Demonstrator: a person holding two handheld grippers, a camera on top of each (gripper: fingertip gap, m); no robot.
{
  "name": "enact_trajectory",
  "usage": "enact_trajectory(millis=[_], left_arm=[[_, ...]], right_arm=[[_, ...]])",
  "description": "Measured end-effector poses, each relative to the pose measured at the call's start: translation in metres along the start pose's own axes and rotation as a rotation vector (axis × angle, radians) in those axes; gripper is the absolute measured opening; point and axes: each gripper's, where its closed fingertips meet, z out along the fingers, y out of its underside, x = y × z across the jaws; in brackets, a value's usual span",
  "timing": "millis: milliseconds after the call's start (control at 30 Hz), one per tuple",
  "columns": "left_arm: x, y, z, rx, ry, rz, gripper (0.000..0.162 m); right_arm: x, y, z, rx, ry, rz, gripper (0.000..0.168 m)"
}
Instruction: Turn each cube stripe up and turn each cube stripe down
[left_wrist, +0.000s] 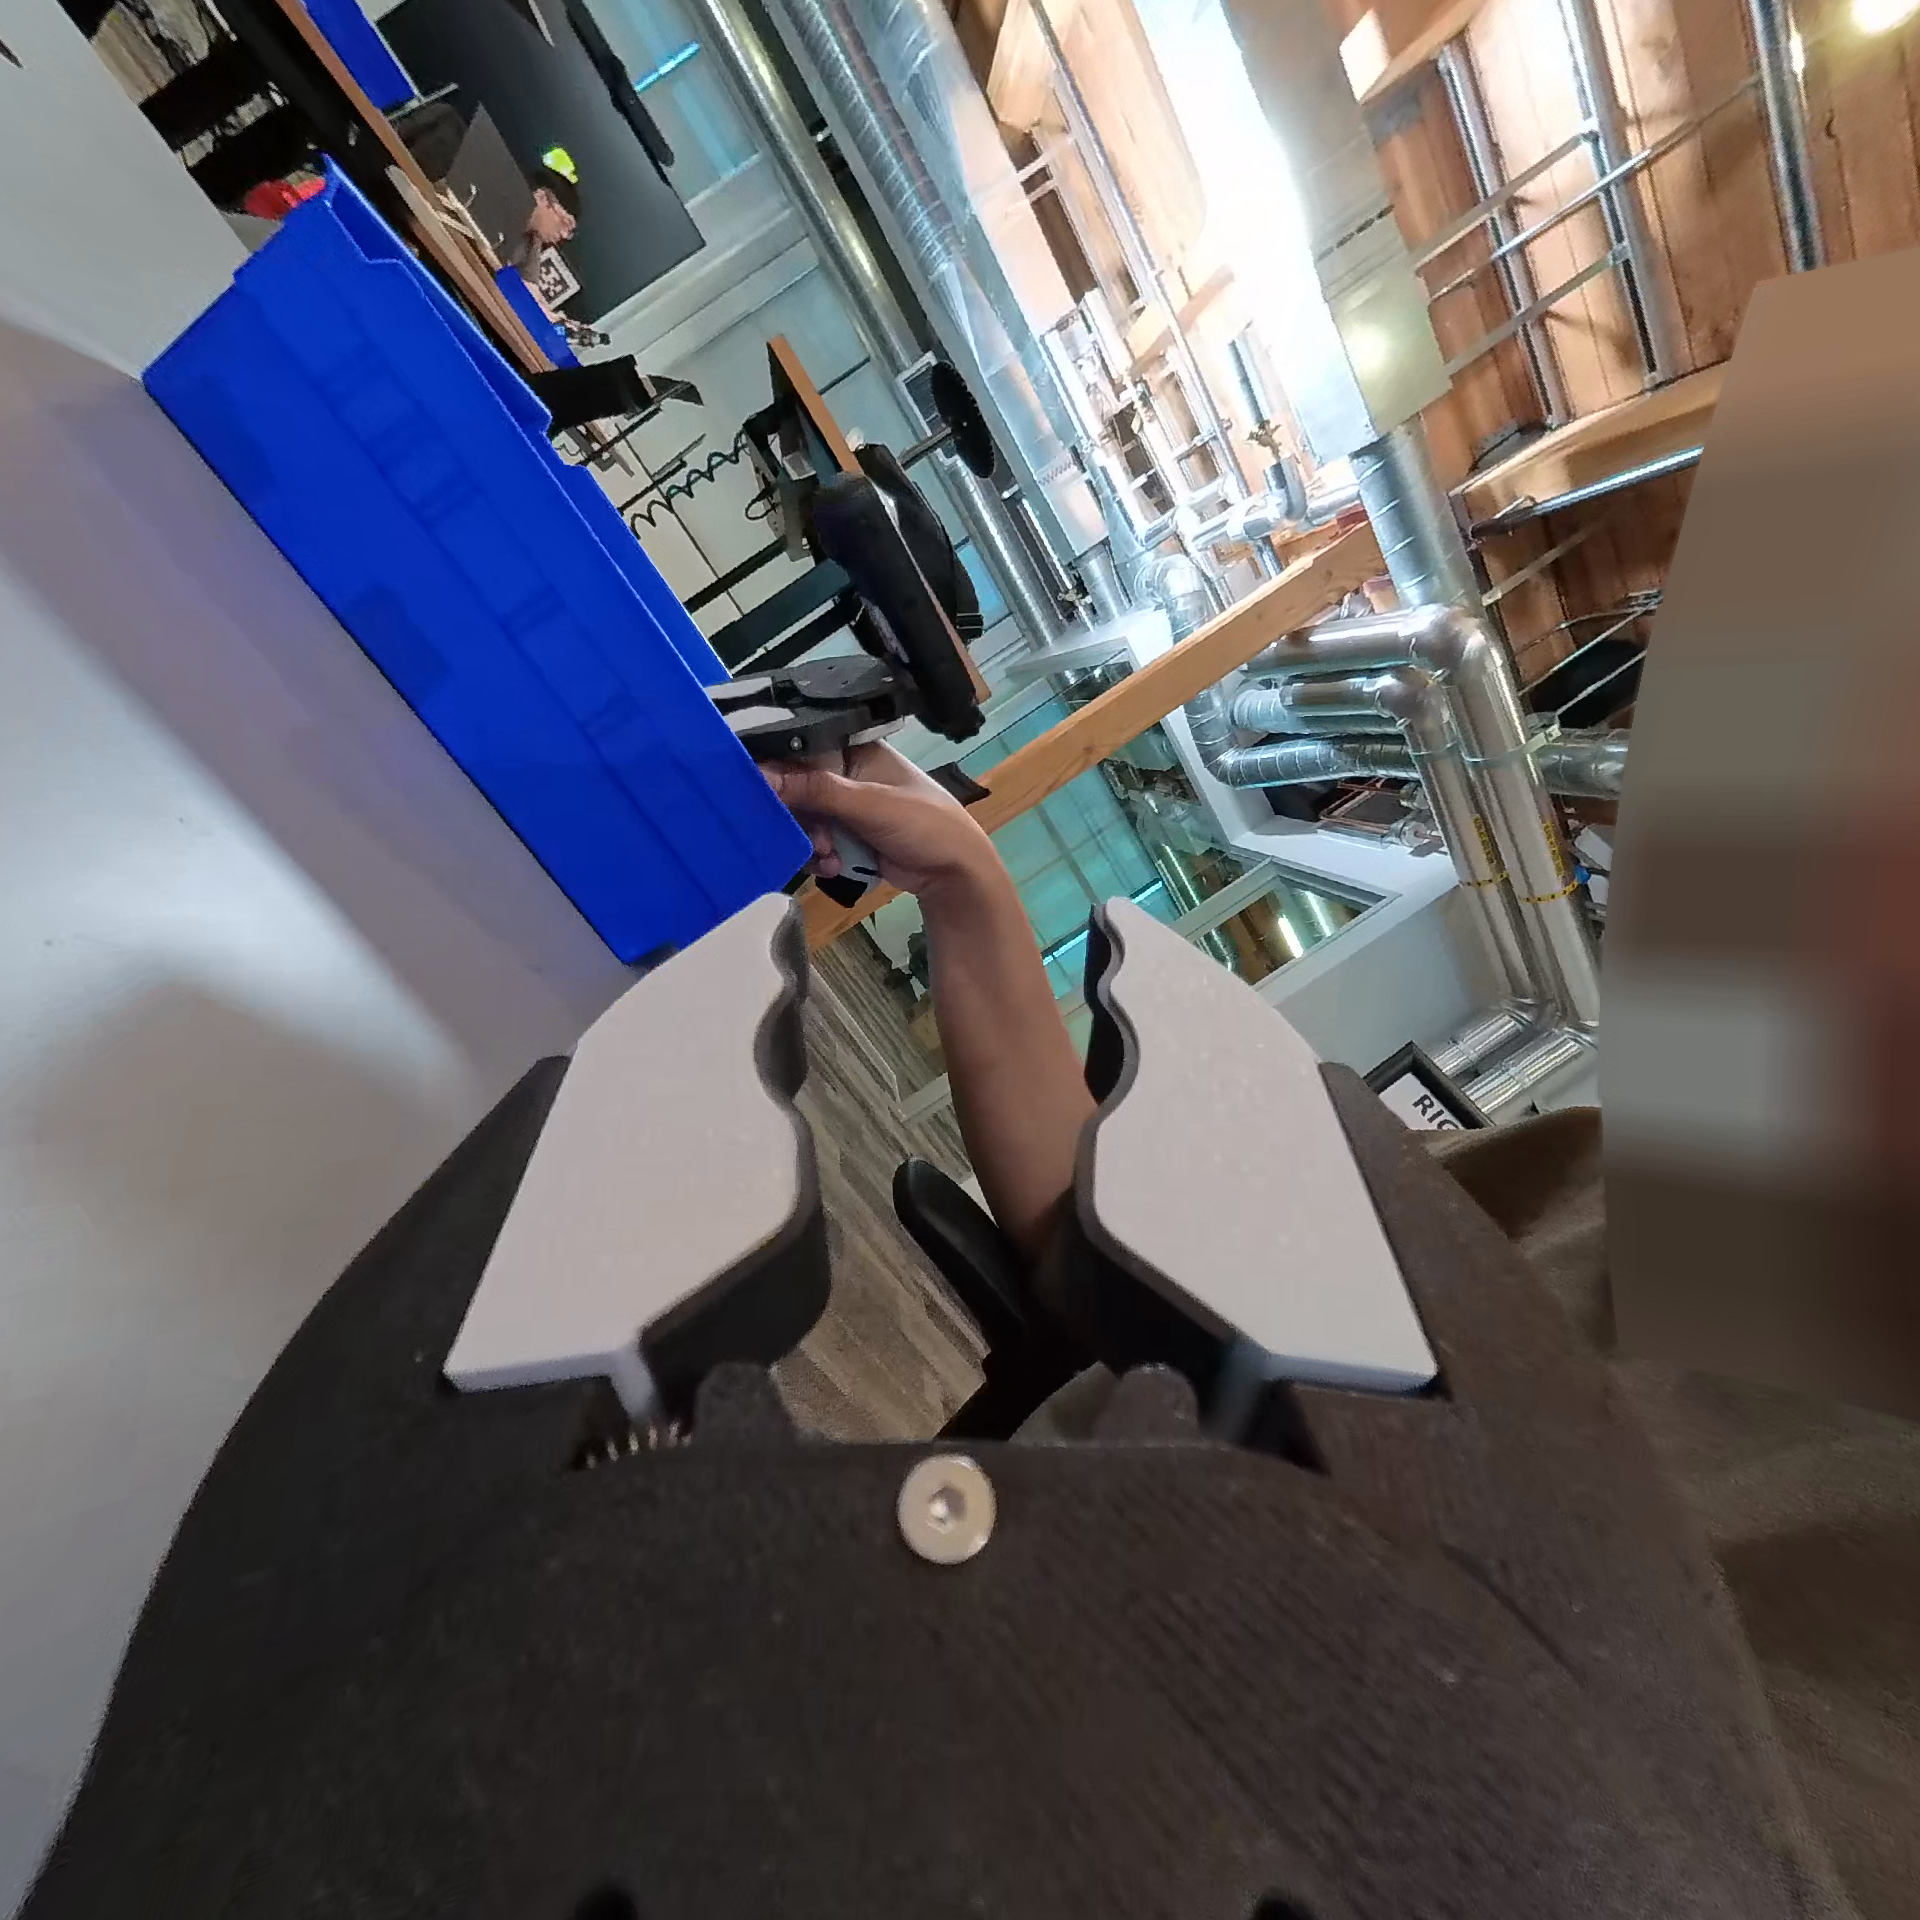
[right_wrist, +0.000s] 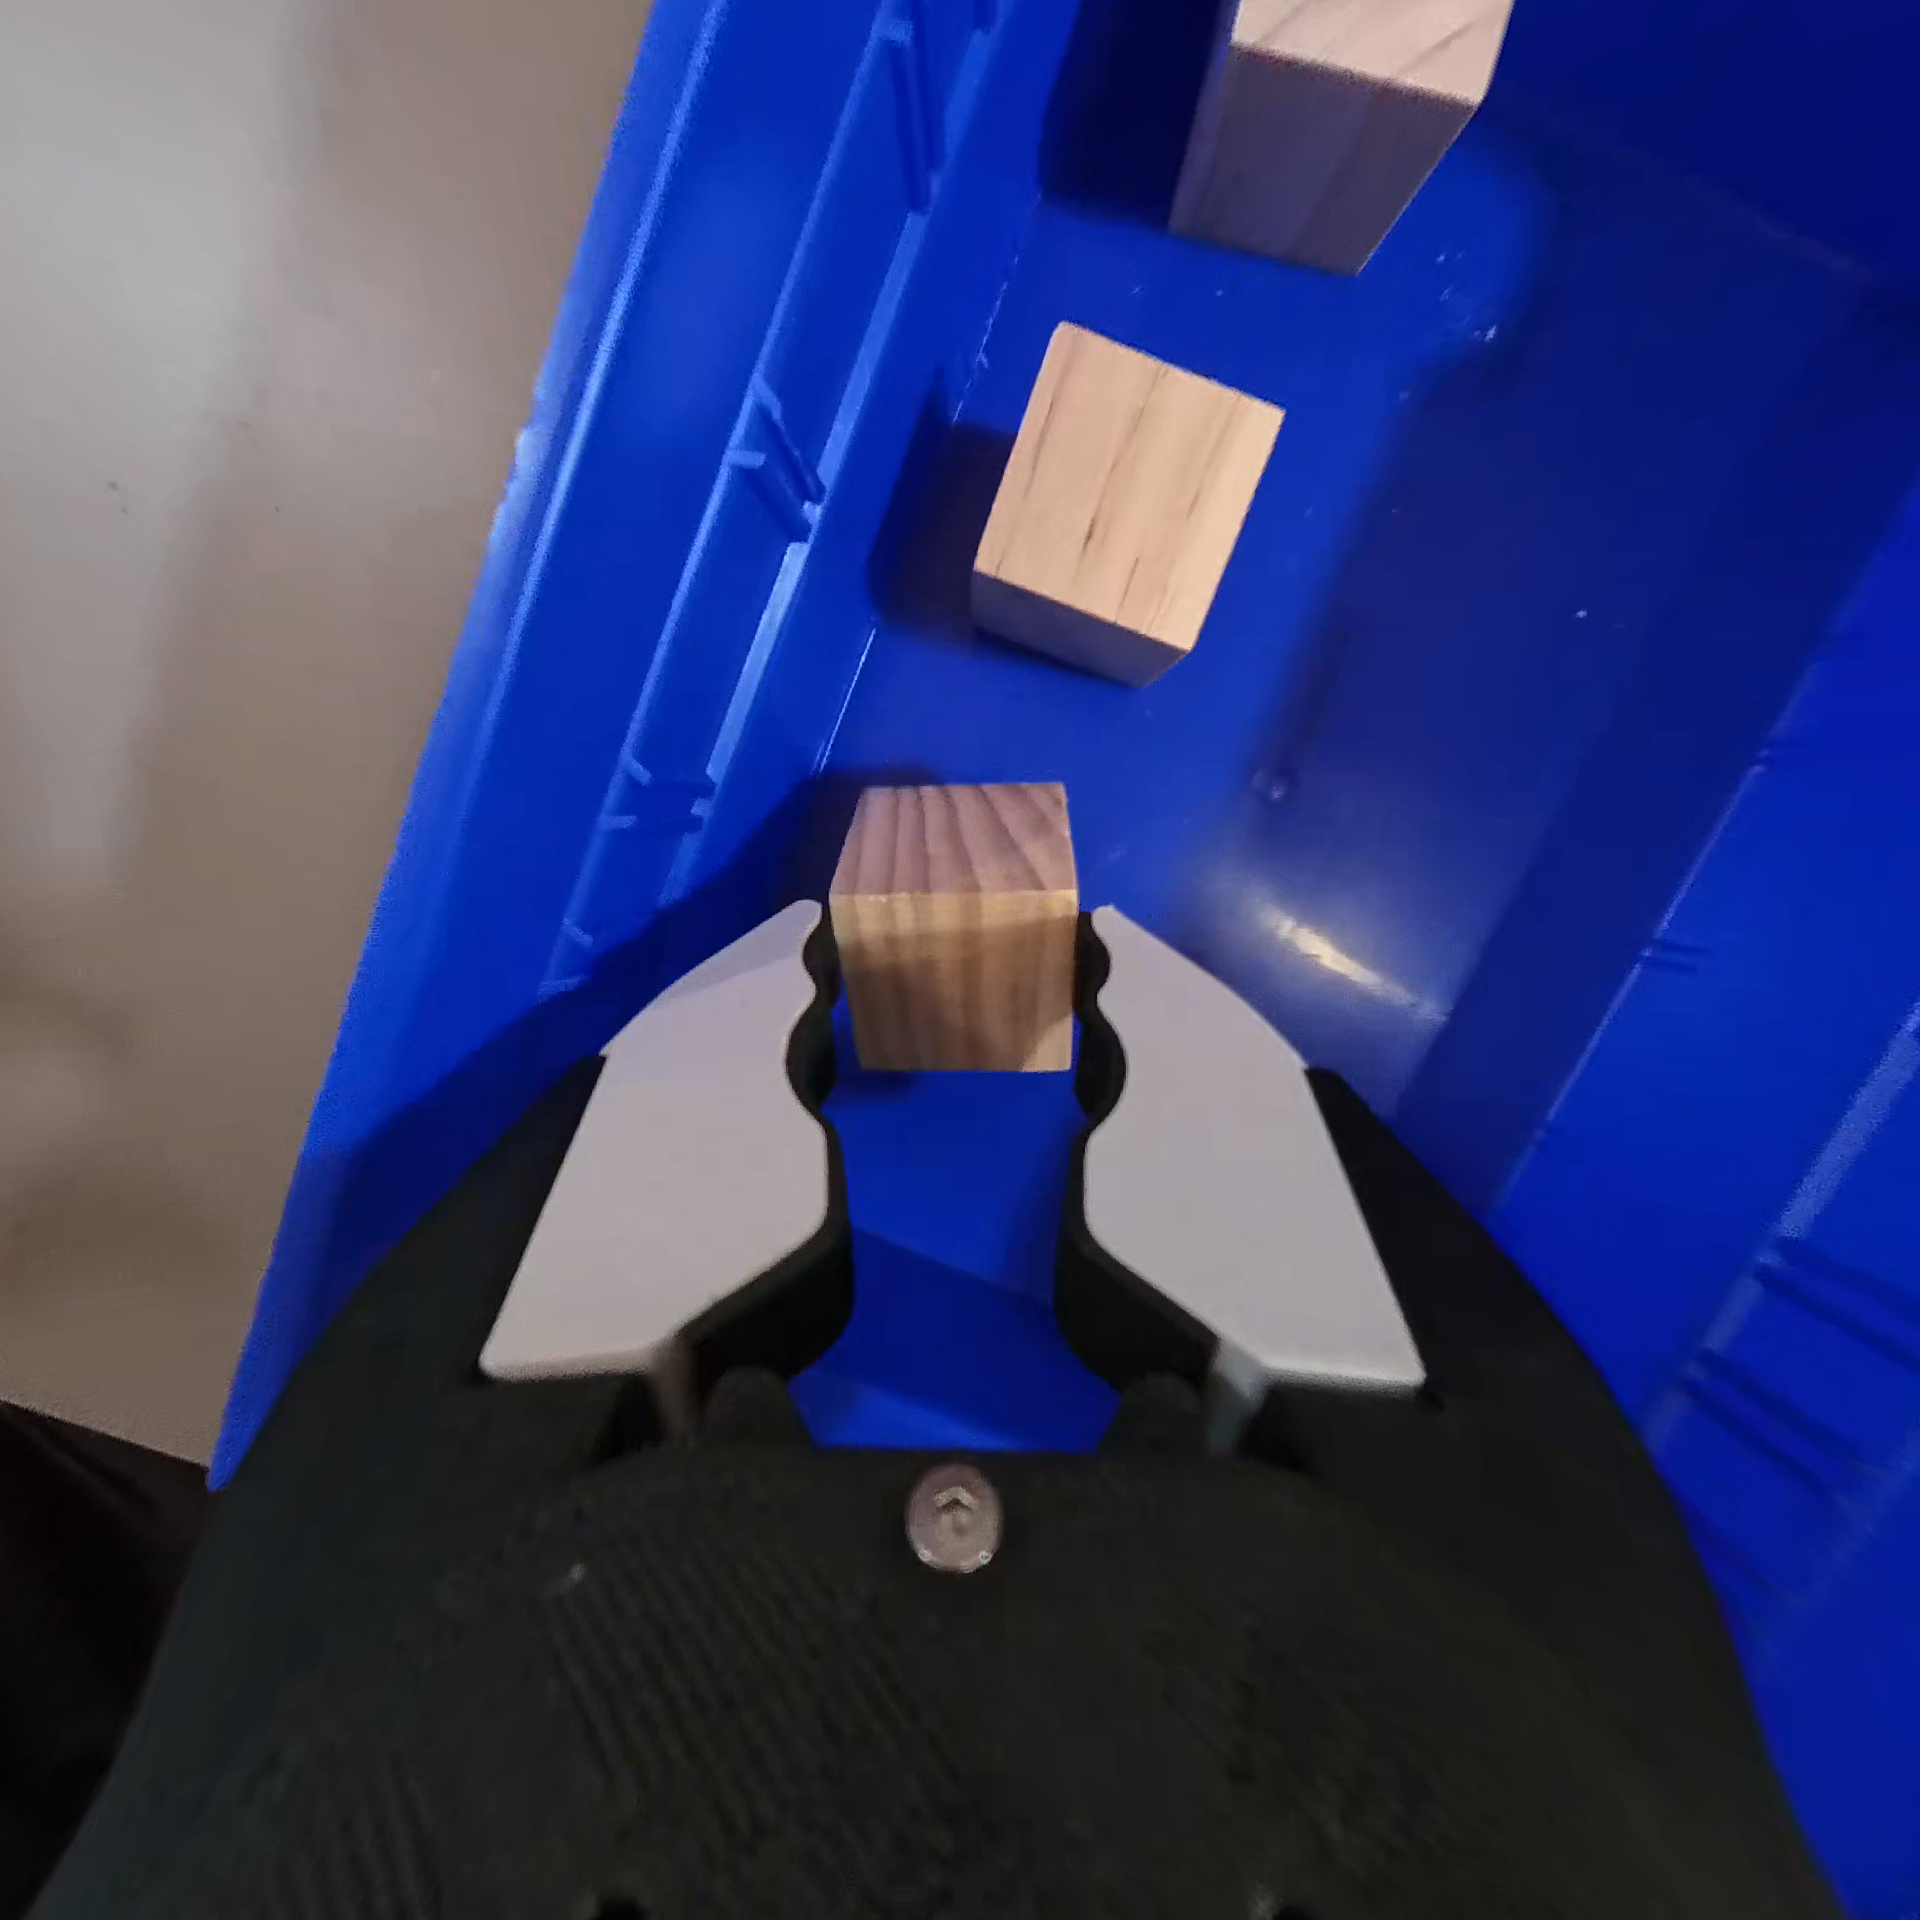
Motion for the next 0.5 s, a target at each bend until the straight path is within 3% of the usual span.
enact_trajectory(millis=[333, 500], left_arm=[[0.001, -0.001, -0.006, 0.001, -0.003, -0.01, 0.051], [0.001, -0.003, -0.01, 0.009, -0.008, -0.012, 0.051]], right_arm=[[-0.002, -0.012, -0.008, 0.059, -0.034, 0.013, 0.056], [0.02, -0.02, -0.03, 0.148, 0.024, 0.05, 0.044]])
